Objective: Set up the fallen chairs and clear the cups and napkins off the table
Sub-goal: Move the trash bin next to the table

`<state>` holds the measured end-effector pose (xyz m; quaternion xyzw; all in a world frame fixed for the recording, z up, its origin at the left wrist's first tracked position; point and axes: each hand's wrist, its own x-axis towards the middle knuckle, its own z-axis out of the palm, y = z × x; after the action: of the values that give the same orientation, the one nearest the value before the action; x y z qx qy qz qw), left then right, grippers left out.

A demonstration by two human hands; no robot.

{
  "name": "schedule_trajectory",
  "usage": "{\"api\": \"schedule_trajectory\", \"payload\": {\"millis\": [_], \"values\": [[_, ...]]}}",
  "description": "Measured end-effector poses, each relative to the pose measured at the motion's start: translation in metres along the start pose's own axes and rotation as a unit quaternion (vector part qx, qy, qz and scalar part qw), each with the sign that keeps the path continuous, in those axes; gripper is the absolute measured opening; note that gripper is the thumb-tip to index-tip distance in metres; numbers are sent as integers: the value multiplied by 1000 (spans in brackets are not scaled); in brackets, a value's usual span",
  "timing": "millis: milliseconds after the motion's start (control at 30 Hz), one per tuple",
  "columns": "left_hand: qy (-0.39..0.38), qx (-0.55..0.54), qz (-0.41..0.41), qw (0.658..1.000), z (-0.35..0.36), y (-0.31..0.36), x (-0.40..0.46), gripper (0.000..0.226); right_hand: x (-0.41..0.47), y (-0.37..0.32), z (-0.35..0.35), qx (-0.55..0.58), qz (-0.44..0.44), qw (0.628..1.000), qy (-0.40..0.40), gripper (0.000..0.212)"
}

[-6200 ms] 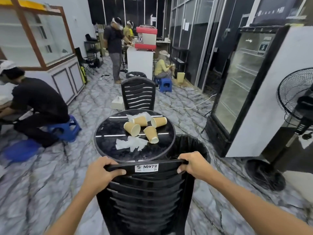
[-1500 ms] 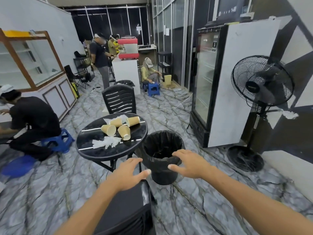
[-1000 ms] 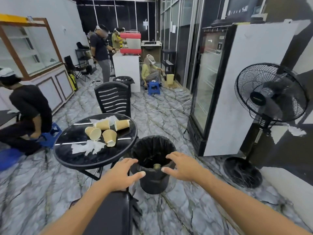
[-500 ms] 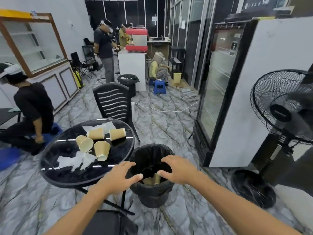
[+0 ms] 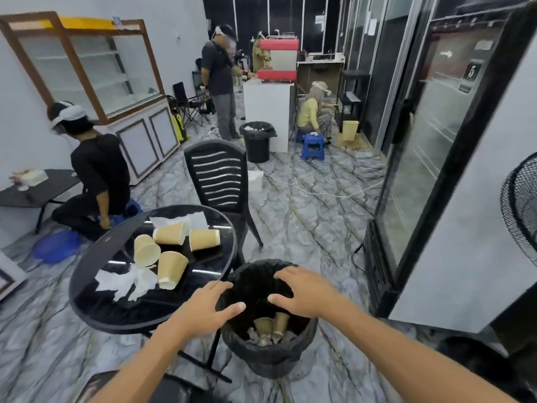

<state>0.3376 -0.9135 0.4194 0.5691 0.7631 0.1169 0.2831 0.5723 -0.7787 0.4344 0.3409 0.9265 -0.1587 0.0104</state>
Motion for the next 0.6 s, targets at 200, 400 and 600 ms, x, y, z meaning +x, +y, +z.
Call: {"api": "schedule_trajectory", "payload": {"millis": [200,400,600], "values": [[29,-31,-44,998,3,-10,15,97,43,20,1,-1,-41,999,-31,72],[71,-27,-84,994,-14,-37,36,86,106,10,9,-2,-99,995,-31,69],[115,-1,-121,986,-42,-77,70,85,189,-6,14,-6,-145,988,-60,70]]}}
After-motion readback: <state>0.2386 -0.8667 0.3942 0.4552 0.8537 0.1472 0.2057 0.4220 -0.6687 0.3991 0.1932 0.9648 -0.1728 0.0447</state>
